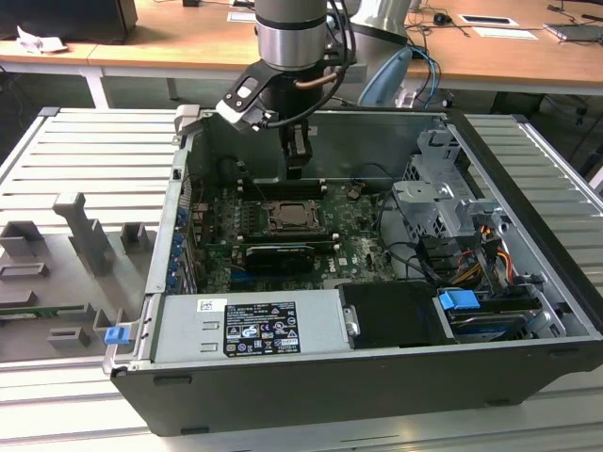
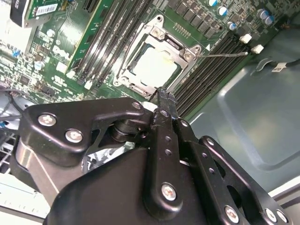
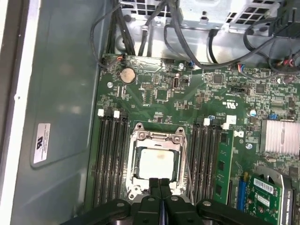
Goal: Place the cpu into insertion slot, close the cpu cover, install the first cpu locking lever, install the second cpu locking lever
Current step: 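Install the first cpu locking lever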
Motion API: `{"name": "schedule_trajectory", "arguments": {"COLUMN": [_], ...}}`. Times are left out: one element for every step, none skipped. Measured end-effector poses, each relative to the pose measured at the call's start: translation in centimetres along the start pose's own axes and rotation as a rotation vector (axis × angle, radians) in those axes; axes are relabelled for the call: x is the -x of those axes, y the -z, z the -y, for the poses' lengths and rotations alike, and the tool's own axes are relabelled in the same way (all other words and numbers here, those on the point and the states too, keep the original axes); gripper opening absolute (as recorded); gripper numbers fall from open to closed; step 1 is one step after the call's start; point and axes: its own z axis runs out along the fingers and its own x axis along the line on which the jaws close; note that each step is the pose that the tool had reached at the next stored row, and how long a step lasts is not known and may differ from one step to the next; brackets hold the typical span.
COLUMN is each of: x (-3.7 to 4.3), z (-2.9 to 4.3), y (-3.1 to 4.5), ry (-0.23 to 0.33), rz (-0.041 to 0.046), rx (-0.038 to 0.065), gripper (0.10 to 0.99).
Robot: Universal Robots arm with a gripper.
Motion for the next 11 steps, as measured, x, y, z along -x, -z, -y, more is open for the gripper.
{"name": "schedule_trajectory", "arguments": {"x": [0.00,0.00,0.00,0.00,0.00,0.00,0.00,0.00,0.00,0.00,0.00], "z": [0.00,0.00,0.00,0.00,0.00,-0.02,-0.02,-0.02,-0.02,-0.02,-0.02], "y": [0.00,0.00,0.00,0.00,0.00,0.00,0.00,0.00,0.00,0.00,0.00], "ry": [0.010,0.020,0.034,0.047,0.062,0.086,0.104,0.126,0.154,0.183,0.212], "rz": [-0.0007,-0.0015,-0.0024,-0.0035,-0.0045,-0.0062,-0.0077,-0.0093,-0.0114,-0.0135,-0.0157], "rx": [0.000,-0.001,-0.001,-0.001,-0.002,-0.002,-0.003,-0.003,-0.004,-0.005,-0.006], "gripper": [0.106,0.106,0.106,0.106,0.106,0.106,0.106,0.106,0.106,0.106,0.106]}}
